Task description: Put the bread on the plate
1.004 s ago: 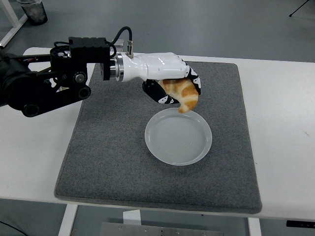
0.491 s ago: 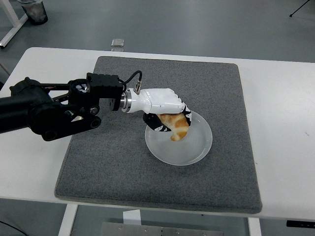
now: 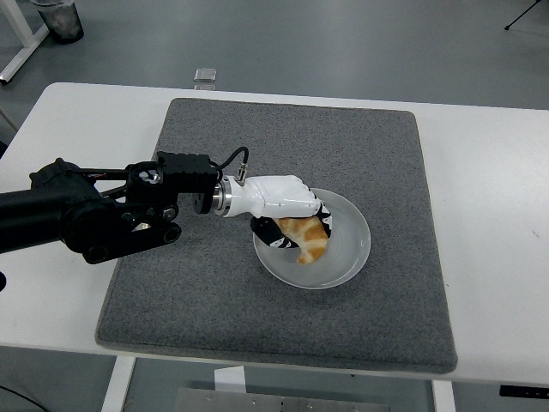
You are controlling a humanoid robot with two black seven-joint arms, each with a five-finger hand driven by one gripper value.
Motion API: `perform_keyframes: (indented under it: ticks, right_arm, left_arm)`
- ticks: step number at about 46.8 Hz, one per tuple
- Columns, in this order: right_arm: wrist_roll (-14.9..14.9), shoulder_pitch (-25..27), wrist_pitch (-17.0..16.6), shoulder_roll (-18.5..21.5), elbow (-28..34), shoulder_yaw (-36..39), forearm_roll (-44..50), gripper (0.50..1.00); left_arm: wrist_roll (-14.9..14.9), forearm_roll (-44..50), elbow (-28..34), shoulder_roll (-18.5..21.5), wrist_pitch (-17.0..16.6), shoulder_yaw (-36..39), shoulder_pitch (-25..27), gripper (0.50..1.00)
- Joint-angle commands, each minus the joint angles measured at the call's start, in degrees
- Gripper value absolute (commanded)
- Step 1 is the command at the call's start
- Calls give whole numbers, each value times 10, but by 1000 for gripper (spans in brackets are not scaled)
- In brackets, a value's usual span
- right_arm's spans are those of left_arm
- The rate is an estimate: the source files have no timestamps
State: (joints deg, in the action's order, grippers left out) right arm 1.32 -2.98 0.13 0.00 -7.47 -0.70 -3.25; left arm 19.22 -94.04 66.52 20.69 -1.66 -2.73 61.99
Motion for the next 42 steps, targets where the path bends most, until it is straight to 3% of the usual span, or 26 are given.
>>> perform_keyframes:
  ticks: [1, 8, 19, 27, 35, 39, 42]
  right_arm:
    - [0, 0, 0, 0, 0, 0, 0, 954]
    - [0, 0, 0, 0, 0, 0, 0, 952]
    - [0, 0, 0, 0, 0, 0, 0, 952]
    - [0, 0, 0, 0, 0, 0, 0, 952]
    - [0, 0, 0, 0, 0, 0, 0, 952]
    - [0, 0, 0, 0, 0, 0, 0, 952]
    - [0, 0, 0, 0, 0, 0, 0, 952]
  left_arm:
    - [0, 2, -2, 1, 0, -4, -8, 500]
    - [0, 7, -1, 1, -2, -7, -14, 500]
    - [0, 8, 0, 4, -52, -6, -17, 500]
    - [1, 8, 1, 4, -60, -6, -29, 514]
    - [0, 9, 4, 4, -60, -6, -28, 640]
    - [1, 10, 5, 4, -61, -8, -29, 743]
    - [2, 20, 6, 5, -62, -9, -29, 790]
